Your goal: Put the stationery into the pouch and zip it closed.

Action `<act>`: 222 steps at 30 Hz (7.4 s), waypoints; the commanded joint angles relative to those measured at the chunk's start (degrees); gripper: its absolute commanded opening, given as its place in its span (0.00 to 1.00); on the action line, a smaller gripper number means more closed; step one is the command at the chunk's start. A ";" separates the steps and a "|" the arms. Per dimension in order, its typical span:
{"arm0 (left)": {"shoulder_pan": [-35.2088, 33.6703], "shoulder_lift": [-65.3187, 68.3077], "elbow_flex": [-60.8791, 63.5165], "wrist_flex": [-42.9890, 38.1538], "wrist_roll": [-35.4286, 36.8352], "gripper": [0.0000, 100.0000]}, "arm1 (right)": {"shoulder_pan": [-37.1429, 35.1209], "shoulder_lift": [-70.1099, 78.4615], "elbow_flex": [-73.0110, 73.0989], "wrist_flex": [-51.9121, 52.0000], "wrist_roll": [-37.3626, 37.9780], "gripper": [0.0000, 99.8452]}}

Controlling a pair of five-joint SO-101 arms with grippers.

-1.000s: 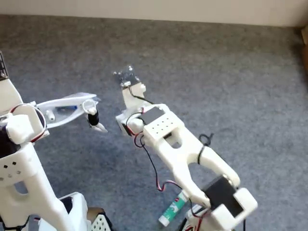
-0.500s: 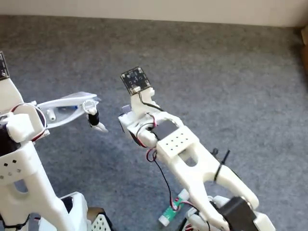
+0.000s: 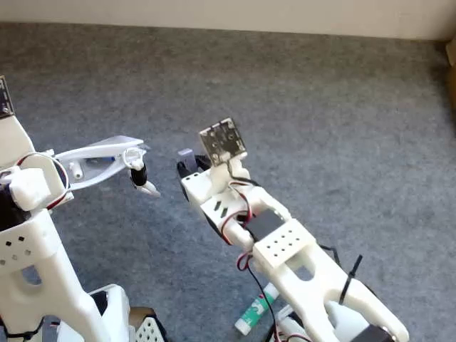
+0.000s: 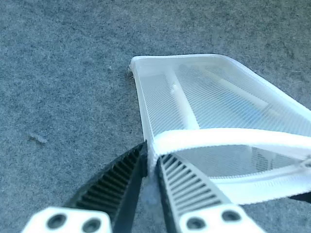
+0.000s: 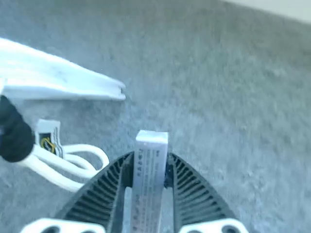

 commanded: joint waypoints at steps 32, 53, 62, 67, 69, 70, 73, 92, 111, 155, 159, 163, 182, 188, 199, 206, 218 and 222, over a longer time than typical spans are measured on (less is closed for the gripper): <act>1.27 -0.22 0.04 -1.14 0.35 0.01 | -8.48 -32.57 12.35 -30.99 -0.44 0.00; 1.27 -0.22 2.42 -1.23 0.35 0.01 | -19.47 3.56 -17.36 -31.52 0.00 0.00; 1.19 -0.13 2.59 -1.23 0.35 0.01 | -18.42 8.66 -18.42 -31.52 0.00 0.00; 1.19 -0.13 2.51 -1.23 0.35 0.01 | -18.07 9.19 -18.33 -31.52 0.00 0.00; 1.19 -0.13 2.51 -1.23 0.35 0.01 | -18.07 9.27 -18.24 -31.52 0.00 0.00; 1.19 -0.13 2.51 -1.23 0.35 0.01 | -18.07 9.63 -18.24 -31.52 0.00 0.00; 1.19 -0.13 2.51 -1.23 0.35 0.01 | -17.36 12.18 -18.68 -31.52 0.00 0.00; 1.19 -0.13 2.42 -1.23 0.35 0.01 | -14.90 30.02 -18.24 -49.45 0.00 0.01; 1.19 -0.13 2.68 -1.23 0.35 0.01 | -14.99 27.03 -15.69 -49.27 -0.09 0.23; -1.54 -0.13 2.77 -2.02 0.44 0.01 | -2.07 -18.51 -11.91 51.38 0.00 0.23; -1.54 -0.13 2.77 -2.02 0.44 0.01 | -2.07 -15.43 -11.91 61.67 0.00 0.23; -1.54 -0.13 2.77 -1.93 0.44 0.01 | -2.07 -10.24 -11.91 69.41 0.35 0.23; -1.54 -0.13 2.77 -1.93 0.44 0.01 | -2.07 4.70 -11.74 85.76 38.51 0.24; -1.54 -0.13 2.86 -2.02 0.35 0.01 | -2.07 8.13 -11.74 85.58 47.03 0.24; -1.54 -0.13 2.86 -2.02 0.35 0.01 | -2.51 12.18 1.63 65.27 48.62 0.24; -1.54 -0.04 2.86 -2.11 0.35 0.01 | -2.51 12.18 7.08 58.42 48.70 0.24; -1.54 0.04 3.47 -2.29 0.35 0.01 | -2.07 12.18 6.90 42.15 48.35 0.24; -1.54 -0.13 5.93 -5.63 0.35 0.01 | 0.66 12.00 6.64 42.15 48.35 0.24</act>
